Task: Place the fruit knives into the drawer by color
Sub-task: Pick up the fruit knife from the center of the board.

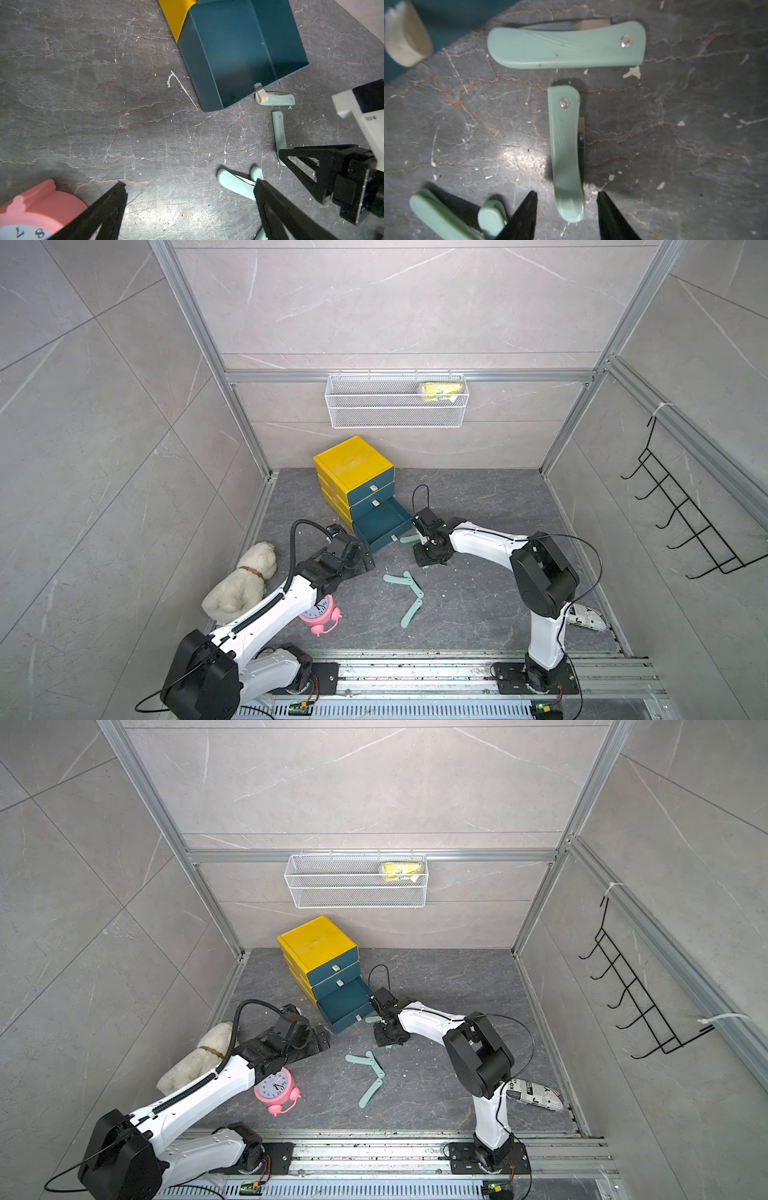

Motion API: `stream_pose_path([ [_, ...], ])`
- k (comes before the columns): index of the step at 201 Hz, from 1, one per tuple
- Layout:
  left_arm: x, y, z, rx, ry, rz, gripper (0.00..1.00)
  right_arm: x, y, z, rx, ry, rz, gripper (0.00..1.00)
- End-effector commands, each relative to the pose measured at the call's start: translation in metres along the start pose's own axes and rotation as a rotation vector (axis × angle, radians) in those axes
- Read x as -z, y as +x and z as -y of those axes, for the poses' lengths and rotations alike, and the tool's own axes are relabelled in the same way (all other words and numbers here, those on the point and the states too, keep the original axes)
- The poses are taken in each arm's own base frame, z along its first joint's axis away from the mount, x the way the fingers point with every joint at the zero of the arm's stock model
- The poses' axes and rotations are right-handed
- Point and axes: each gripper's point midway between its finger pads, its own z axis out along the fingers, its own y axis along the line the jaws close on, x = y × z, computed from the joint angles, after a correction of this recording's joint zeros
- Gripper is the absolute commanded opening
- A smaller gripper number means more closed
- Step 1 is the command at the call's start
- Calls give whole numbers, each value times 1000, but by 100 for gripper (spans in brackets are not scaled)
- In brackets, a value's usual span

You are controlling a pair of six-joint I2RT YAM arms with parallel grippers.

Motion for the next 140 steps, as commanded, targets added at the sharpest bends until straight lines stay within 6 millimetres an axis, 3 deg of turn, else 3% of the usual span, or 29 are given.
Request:
stream_pose_path([
  [1, -1, -3, 7, -9, 29, 13, 99, -5, 6, 5, 38, 66, -35, 48],
  [63, -6, 1, 6, -10, 27, 5, 99, -20, 20, 13, 66, 124, -77, 36],
  [80, -6, 1, 5, -15, 24, 2, 99, -22, 21, 11, 56, 108, -73, 29],
  [110, -6, 1, 6, -21, 23, -5, 99, -16, 18, 9, 38, 91, -31, 20],
  [140, -8, 2, 6, -23, 23, -11, 100, 1, 10, 9, 23, 66, 44, 19],
])
